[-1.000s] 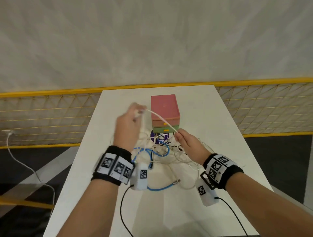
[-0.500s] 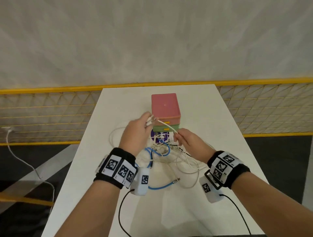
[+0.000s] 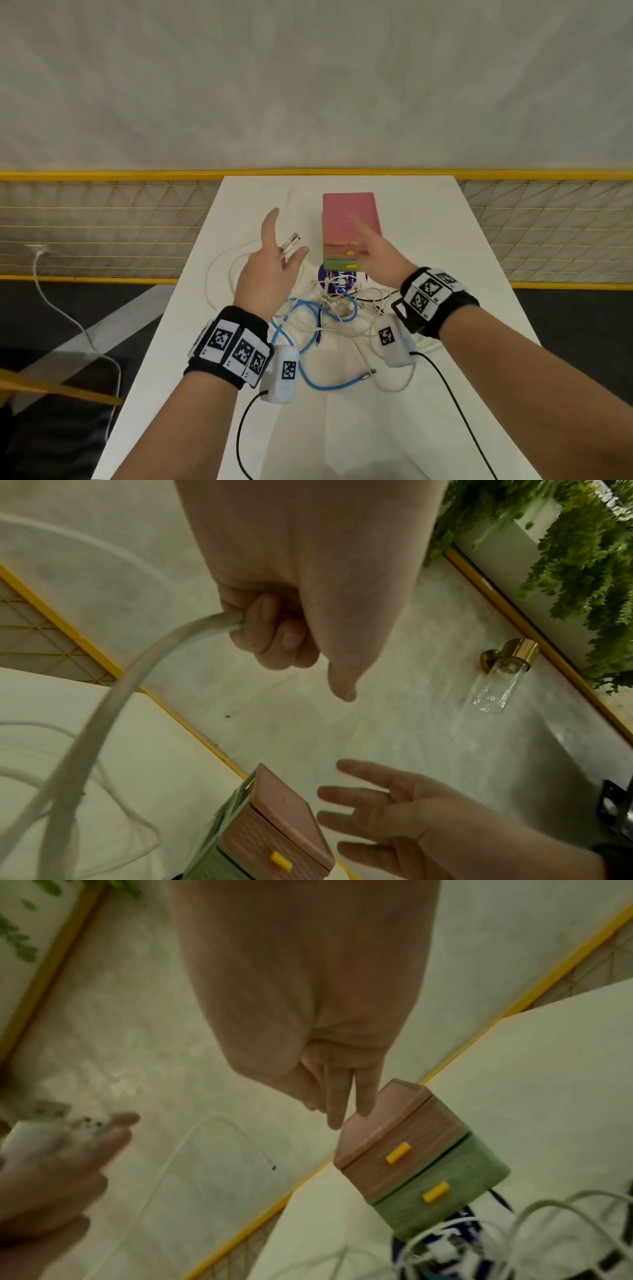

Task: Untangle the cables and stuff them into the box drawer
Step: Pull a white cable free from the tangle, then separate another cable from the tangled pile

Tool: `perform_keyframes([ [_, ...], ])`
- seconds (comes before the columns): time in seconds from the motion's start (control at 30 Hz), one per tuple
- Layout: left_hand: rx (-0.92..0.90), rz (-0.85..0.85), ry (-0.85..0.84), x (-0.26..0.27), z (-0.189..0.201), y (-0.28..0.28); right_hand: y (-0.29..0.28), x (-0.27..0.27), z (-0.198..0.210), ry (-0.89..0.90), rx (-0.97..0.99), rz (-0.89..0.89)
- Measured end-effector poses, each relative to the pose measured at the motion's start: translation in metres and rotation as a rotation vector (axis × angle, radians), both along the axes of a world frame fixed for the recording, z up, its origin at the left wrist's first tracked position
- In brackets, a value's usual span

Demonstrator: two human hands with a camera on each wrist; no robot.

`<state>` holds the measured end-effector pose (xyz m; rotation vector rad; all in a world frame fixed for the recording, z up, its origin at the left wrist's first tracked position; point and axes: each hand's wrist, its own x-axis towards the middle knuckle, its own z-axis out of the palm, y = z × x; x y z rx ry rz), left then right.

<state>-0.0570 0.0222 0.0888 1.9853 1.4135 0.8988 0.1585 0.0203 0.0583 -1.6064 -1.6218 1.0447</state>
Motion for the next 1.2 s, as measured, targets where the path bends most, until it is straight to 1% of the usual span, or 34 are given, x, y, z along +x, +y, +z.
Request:
perform_keyframes([
  [0.07,-0.044,-0.018,-0.010,0.000,-0.003,-0.003,0.001,0.002,-0.012,-0.191,0.024,-0.042],
  [0.13,-0.096,-0.073,-0.004,0.001,-0.010,-0.004,-0.004,0.002,-0.029,-0.422,-0.003,-0.026],
  [0.23,-0.087,-0.155,0.014,0.004,-0.021,-0.003,-0.012,0.004,-0.051,-0.642,-0.205,-0.037],
  [0.3,-0.085,-0.157,0.015,0.006,-0.025,-0.002,-0.014,0.003,-0.059,-0.790,-0.299,0.027],
  [0.37,-0.099,-0.160,0.025,0.008,-0.027,-0.001,-0.014,0.000,-0.064,-0.897,-0.331,0.093],
  [0.43,-0.107,-0.168,0.024,0.011,-0.027,-0.002,-0.013,-0.003,-0.068,-0.959,-0.316,0.125],
  [0.53,-0.095,-0.161,0.009,0.016,-0.027,-0.004,-0.011,-0.005,-0.070,-1.009,-0.265,0.114],
  [0.6,-0.087,-0.156,0.001,0.018,-0.028,-0.005,-0.011,-0.005,-0.069,-1.000,-0.250,0.115],
  [0.7,-0.084,-0.158,-0.023,0.019,-0.029,-0.007,-0.013,-0.002,-0.060,-0.932,-0.292,0.101],
  [0.73,-0.077,-0.150,-0.037,0.019,-0.030,-0.006,-0.014,0.001,-0.054,-0.917,-0.306,0.064],
  [0.8,-0.069,-0.105,-0.094,0.018,-0.031,-0.005,-0.019,0.010,-0.041,-0.856,-0.297,-0.064],
  [0.87,-0.083,-0.001,-0.200,0.018,-0.030,-0.002,-0.026,0.018,-0.032,-0.713,-0.175,-0.191],
  [0.93,-0.122,0.084,-0.316,0.020,-0.029,0.001,-0.035,0.016,-0.020,-0.500,0.001,-0.226],
  [0.97,-0.150,0.092,-0.359,0.023,-0.028,0.002,-0.042,0.011,-0.013,-0.384,0.067,-0.217],
  [1.03,-0.233,0.054,-0.428,0.032,-0.025,0.000,-0.056,-0.002,0.000,-0.217,0.161,-0.173],
  [1.13,-0.388,-0.072,-0.568,0.049,-0.018,-0.006,-0.072,-0.024,0.011,-0.124,0.223,-0.097],
  [1.17,-0.410,-0.112,-0.602,0.055,-0.014,-0.009,-0.076,-0.030,0.013,-0.100,0.232,-0.079],
  [1.2,-0.403,-0.132,-0.600,0.060,-0.010,-0.012,-0.078,-0.034,0.013,-0.088,0.242,-0.065],
])
